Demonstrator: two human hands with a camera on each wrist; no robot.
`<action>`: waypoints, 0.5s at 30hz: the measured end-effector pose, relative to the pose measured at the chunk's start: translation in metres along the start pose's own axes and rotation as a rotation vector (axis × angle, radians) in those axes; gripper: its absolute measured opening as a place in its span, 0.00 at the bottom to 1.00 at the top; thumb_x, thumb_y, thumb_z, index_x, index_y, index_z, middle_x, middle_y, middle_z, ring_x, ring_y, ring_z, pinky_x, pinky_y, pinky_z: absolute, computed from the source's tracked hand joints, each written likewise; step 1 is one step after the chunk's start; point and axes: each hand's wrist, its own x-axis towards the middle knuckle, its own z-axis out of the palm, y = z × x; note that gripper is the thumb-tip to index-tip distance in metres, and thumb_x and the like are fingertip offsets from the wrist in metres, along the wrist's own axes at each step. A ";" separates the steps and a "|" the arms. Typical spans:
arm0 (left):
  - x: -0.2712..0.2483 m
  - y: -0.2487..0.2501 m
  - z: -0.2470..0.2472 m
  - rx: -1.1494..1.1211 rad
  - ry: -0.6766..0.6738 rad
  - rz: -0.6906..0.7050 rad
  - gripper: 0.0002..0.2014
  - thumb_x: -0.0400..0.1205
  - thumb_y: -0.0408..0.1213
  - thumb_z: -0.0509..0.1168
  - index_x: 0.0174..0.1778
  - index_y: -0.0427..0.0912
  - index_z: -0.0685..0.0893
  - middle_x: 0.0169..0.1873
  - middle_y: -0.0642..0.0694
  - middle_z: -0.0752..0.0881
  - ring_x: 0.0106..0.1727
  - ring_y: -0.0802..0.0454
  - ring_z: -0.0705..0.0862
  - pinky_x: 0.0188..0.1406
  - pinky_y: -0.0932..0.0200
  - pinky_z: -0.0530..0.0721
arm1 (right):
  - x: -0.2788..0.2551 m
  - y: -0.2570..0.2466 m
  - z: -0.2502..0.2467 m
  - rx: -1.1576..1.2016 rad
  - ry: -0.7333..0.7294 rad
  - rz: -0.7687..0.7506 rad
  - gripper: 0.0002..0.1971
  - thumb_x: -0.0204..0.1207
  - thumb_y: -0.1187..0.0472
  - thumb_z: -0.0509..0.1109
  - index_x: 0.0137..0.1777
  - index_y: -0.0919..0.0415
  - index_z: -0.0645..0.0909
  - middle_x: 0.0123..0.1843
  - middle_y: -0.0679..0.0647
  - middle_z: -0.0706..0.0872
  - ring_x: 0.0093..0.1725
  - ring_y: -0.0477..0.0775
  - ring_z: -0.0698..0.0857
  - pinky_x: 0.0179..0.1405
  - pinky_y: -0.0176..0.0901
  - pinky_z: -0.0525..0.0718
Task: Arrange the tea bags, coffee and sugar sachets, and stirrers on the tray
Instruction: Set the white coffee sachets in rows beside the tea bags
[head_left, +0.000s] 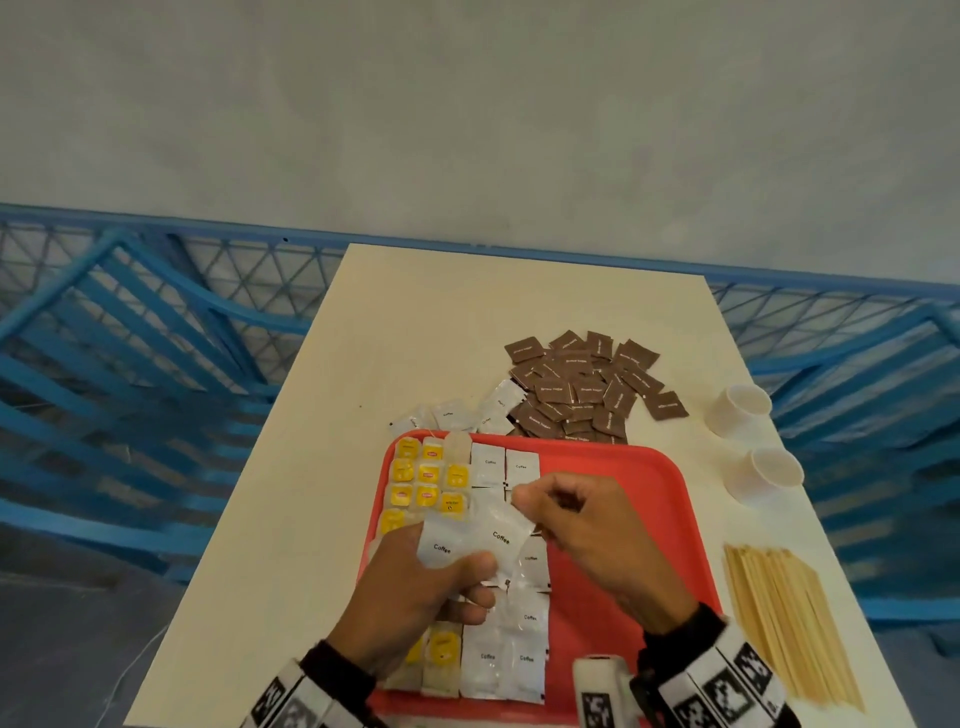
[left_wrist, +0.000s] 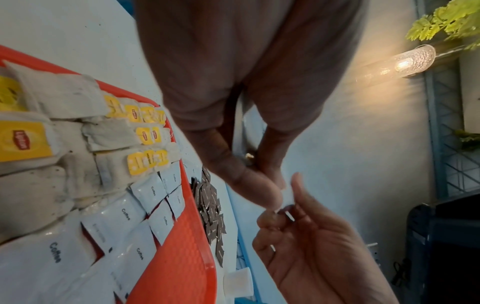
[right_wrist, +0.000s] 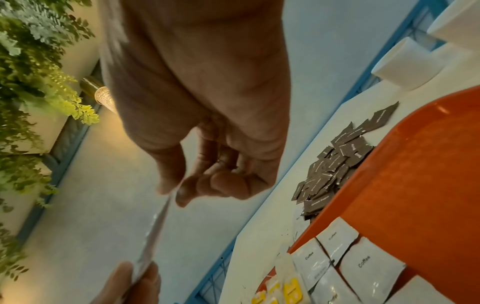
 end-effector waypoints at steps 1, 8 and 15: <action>-0.001 0.000 0.001 0.016 -0.010 0.000 0.08 0.77 0.30 0.76 0.50 0.32 0.88 0.33 0.39 0.90 0.32 0.45 0.87 0.29 0.56 0.87 | -0.001 -0.001 0.001 -0.014 -0.036 -0.016 0.10 0.76 0.53 0.77 0.43 0.60 0.91 0.32 0.50 0.86 0.31 0.43 0.77 0.31 0.33 0.76; 0.002 -0.010 0.004 -0.063 0.069 -0.048 0.11 0.76 0.35 0.76 0.51 0.34 0.89 0.35 0.40 0.90 0.32 0.48 0.87 0.29 0.58 0.86 | -0.003 0.008 0.002 0.078 0.100 0.024 0.09 0.75 0.52 0.78 0.45 0.57 0.91 0.35 0.51 0.89 0.32 0.45 0.81 0.31 0.36 0.77; 0.007 -0.025 0.007 -0.123 0.063 -0.152 0.11 0.78 0.38 0.76 0.51 0.35 0.89 0.38 0.39 0.91 0.34 0.49 0.87 0.31 0.59 0.86 | -0.001 0.035 0.009 -0.005 0.051 0.174 0.19 0.77 0.54 0.77 0.41 0.74 0.82 0.30 0.58 0.85 0.28 0.45 0.79 0.30 0.38 0.76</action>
